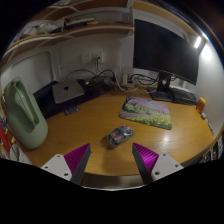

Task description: Arrange mouse

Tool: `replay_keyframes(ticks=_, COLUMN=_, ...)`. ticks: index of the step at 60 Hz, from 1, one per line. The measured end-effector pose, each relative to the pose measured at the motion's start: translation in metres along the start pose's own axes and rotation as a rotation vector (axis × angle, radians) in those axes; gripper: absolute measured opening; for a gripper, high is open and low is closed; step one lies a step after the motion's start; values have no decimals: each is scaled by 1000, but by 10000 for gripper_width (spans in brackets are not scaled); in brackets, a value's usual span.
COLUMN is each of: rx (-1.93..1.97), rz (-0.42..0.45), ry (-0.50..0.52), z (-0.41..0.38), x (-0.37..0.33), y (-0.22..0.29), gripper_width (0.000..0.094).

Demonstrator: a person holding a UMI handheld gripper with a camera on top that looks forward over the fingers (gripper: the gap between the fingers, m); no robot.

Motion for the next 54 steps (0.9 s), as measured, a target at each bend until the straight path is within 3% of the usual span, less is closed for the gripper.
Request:
replay_keyframes(ticks=32, rx=31, rz=23, ry=-50, z=11, x=96, y=2, gripper_width=864)
replay_keyframes(ticks=54, rx=-8, rz=27, ry=-7, z=0, x=130, y=24, gripper_width=859)
Point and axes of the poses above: the point between the fingertips, and its own axes, seen from behind it with the camera up: z to the right, y up, x forward, the way the camera looks, the point moved 9 cm from there along -x, backward, against the way the camera looks, and after that the axes turned 14 degrees about x, right-handed, at the moved point
